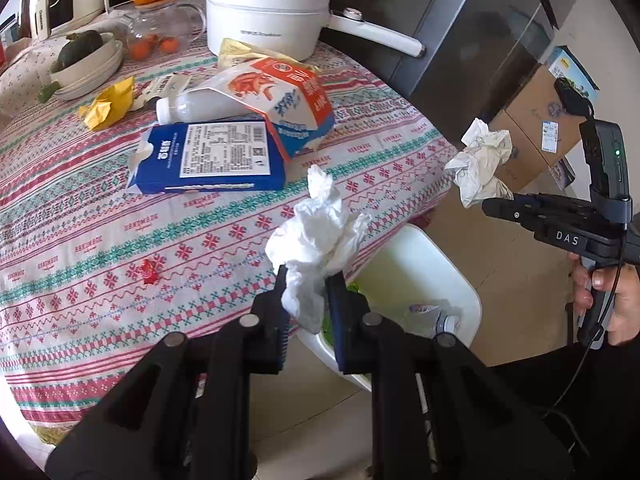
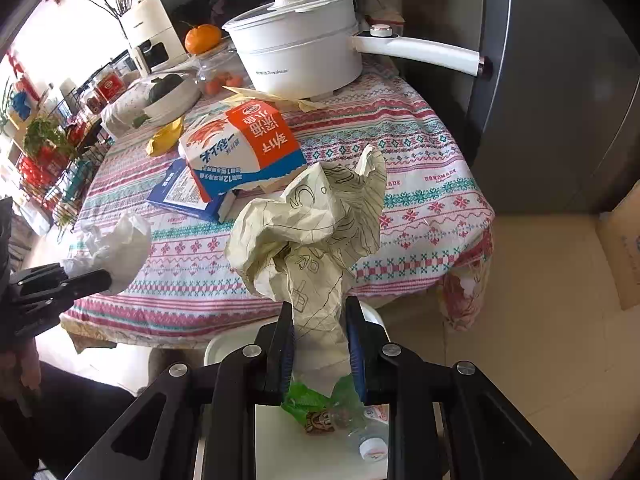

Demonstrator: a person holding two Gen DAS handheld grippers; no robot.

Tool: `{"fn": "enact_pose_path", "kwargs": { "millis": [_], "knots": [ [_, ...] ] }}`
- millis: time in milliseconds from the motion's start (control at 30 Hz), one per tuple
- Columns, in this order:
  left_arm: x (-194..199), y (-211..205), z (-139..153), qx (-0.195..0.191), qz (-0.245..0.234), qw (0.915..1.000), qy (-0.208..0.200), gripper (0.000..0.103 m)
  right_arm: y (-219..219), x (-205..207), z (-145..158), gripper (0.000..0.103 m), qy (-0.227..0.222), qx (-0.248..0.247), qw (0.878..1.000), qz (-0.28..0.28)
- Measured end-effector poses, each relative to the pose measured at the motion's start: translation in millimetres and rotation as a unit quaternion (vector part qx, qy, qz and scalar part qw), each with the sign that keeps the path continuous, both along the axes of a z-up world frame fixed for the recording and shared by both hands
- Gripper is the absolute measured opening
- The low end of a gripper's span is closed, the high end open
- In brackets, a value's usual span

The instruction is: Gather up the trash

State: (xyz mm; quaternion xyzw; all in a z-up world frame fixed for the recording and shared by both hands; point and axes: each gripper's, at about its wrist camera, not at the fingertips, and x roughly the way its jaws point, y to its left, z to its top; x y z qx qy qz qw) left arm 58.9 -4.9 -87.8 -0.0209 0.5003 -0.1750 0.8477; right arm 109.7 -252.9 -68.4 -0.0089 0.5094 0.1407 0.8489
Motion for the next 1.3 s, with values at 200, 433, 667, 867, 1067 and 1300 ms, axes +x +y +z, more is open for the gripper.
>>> {"fn": "enact_pose_path", "kwargs": {
  "millis": [200,433,667,867,1067,1300],
  "knots": [
    [-13.2,-34.7,-11.9,0.019,-0.047,0.9987,0.004,0.019,-11.5,-26.9,-9.4,0.024,0.005,-0.001,1.0,0.004],
    [-26.2,-67.5,-31.2,0.037,-0.096,0.9945,0.016,0.02,-18.8,-49.5,-35.8,0.024,0.035,-0.011,0.999,0.013],
    [-35.2,-96.5,-62.1,0.067,-0.155,0.9848,0.041,0.032,-24.3,-53.9,-57.2,0.025,0.062,-0.021,0.998,0.016],
    [-35.7,-98.0,-66.6,0.089,-0.157,0.9828,0.038,0.049,-24.0,-54.7,-60.4,0.025,0.068,-0.023,0.997,0.019],
    [-27.5,-80.5,-56.2,0.074,-0.123,0.9891,0.034,0.056,-18.8,-56.8,-65.2,0.025,0.078,-0.029,0.996,0.032],
    [-19.5,-55.1,-47.9,0.052,-0.078,0.9949,0.04,0.064,-9.0,-56.1,-74.4,0.028,0.097,-0.036,0.994,0.047]
  ]
}}
